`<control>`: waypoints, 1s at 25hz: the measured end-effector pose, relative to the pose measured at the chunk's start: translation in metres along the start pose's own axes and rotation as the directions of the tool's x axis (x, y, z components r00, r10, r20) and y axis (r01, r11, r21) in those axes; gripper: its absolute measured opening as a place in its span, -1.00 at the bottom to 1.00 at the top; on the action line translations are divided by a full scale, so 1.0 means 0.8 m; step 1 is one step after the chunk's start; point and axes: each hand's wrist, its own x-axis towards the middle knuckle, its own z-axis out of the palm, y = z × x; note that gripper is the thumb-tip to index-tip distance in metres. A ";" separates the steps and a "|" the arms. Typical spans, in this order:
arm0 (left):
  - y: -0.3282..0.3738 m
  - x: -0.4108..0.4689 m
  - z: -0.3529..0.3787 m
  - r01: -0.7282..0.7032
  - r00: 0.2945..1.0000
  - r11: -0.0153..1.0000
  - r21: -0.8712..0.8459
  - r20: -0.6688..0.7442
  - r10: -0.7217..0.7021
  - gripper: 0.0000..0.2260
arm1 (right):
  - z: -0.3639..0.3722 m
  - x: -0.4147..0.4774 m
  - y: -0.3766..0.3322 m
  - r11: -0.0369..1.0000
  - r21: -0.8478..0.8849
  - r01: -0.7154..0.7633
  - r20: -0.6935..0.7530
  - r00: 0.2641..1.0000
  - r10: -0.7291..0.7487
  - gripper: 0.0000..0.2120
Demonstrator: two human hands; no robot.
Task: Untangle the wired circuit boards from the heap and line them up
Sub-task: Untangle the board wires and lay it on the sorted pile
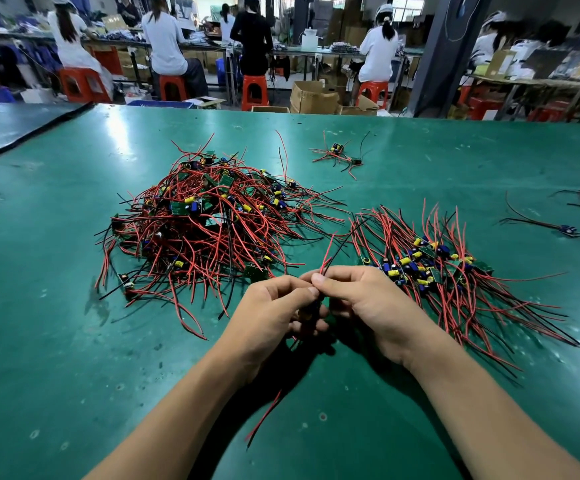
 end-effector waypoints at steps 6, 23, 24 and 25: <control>0.000 -0.003 0.008 -0.050 0.996 0.994 0.099 -0.070 0.057 -0.87 | 0.001 0.001 0.001 0.979 -0.203 0.025 -0.073 0.996 -0.041 -0.81; 0.008 -0.006 0.006 0.064 0.998 0.998 -0.004 0.001 -0.064 -0.83 | -0.022 0.014 -0.007 0.974 -0.110 0.197 -0.370 0.902 -0.225 -0.83; 0.008 -0.005 0.006 0.066 0.998 0.998 -0.006 0.001 -0.066 -0.84 | -0.022 0.015 -0.007 0.972 -0.104 0.211 -0.376 0.896 -0.234 -0.83; 0.008 -0.005 0.006 0.068 0.998 0.998 -0.007 0.002 -0.068 -0.84 | -0.021 0.014 -0.006 0.971 -0.087 0.224 -0.381 0.893 -0.240 -0.83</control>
